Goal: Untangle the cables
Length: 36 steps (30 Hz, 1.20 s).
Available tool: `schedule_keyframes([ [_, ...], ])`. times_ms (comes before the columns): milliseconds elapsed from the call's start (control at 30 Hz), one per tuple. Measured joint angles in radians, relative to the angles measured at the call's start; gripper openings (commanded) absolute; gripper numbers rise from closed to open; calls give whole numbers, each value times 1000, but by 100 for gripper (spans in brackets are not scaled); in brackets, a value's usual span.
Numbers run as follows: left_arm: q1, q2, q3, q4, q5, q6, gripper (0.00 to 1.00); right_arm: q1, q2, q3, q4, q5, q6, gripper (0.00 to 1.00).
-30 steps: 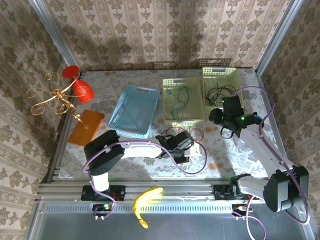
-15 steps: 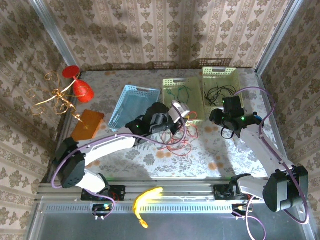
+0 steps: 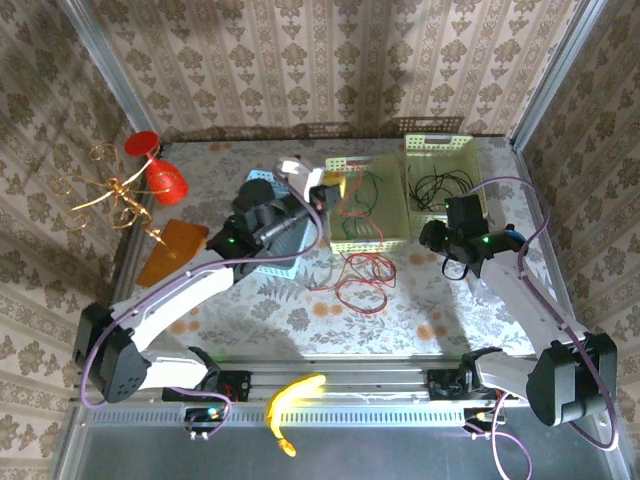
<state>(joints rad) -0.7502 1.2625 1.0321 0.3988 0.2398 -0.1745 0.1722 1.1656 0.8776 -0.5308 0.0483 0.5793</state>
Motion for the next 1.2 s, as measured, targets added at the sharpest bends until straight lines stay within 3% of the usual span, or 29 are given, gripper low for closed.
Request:
schedule_keyframes([
  [333,177,-119,59,10,10,-61,0,0,0,0,11,0,0,46],
  [767,360,-52,58,-99,-103,-48,0,-1,14,0,18,-4,-4,45],
  [1000,370,48,-91,-155,-109,-32,0,-3,14,4,18,-5,-8,46],
  [1200,322,33,-211,-200,-105,-43,0,-3,14,5,17,-4,-16,46],
])
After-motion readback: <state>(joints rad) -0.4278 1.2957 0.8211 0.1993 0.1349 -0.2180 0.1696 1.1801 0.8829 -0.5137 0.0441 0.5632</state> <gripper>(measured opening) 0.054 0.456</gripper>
